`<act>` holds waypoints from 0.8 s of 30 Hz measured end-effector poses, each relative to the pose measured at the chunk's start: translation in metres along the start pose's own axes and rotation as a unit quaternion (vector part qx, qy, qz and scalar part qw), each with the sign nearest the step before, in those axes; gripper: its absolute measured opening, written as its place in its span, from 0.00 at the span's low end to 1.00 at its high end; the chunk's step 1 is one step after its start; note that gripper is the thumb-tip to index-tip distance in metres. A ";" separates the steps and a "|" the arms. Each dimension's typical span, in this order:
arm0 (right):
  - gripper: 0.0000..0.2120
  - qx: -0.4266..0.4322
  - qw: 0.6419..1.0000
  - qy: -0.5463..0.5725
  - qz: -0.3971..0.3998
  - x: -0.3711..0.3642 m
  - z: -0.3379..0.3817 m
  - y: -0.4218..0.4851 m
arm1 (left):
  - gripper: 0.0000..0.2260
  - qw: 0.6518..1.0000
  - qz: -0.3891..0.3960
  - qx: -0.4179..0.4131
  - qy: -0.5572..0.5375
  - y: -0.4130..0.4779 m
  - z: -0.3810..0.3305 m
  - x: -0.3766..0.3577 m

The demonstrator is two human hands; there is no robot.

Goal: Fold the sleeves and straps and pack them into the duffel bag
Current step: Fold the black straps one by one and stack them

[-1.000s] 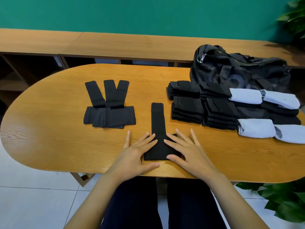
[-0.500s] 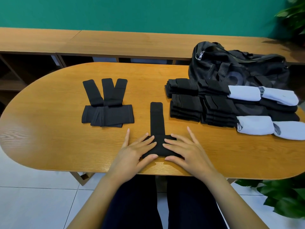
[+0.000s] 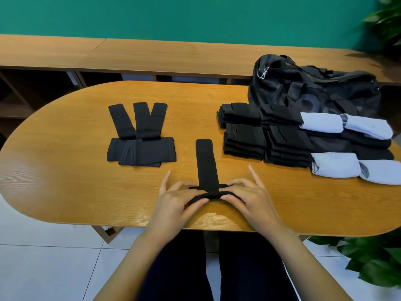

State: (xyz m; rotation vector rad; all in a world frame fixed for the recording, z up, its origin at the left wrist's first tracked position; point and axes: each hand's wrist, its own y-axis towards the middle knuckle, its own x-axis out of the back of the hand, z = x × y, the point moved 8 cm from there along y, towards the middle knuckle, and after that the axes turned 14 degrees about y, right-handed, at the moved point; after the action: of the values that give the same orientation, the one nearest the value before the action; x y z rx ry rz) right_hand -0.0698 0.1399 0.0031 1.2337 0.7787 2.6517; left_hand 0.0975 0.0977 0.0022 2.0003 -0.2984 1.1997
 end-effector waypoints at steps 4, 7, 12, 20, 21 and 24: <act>0.23 -0.014 0.999 -0.001 -0.046 0.004 0.001 0.004 | 0.18 0.999 -0.021 0.050 0.005 0.004 0.003 0.002; 0.25 -0.035 0.996 0.004 -0.086 0.006 0.002 0.007 | 0.21 0.993 -0.036 0.109 -0.004 0.004 0.009 0.002; 0.25 -0.080 0.987 0.039 -0.137 0.009 0.002 0.019 | 0.22 0.977 -0.029 0.205 -0.043 0.010 0.020 -0.002; 0.26 -0.188 0.975 0.056 -0.107 -0.002 -0.018 0.033 | 0.20 0.960 -0.015 0.278 -0.011 0.020 0.037 -0.006; 0.25 -0.198 0.974 0.050 -0.101 -0.003 -0.021 0.034 | 0.17 0.960 -0.016 0.279 -0.010 0.021 0.038 -0.007; 0.16 -0.214 0.972 0.034 -0.094 -0.006 -0.029 0.038 | 0.11 0.960 -0.010 0.280 -0.001 0.024 0.042 -0.007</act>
State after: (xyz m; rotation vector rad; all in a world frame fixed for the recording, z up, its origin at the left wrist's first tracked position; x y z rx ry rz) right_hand -0.0834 0.0940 0.0021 0.9129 0.2855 2.5299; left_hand 0.1078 0.0500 -0.0030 2.4744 0.0771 1.3767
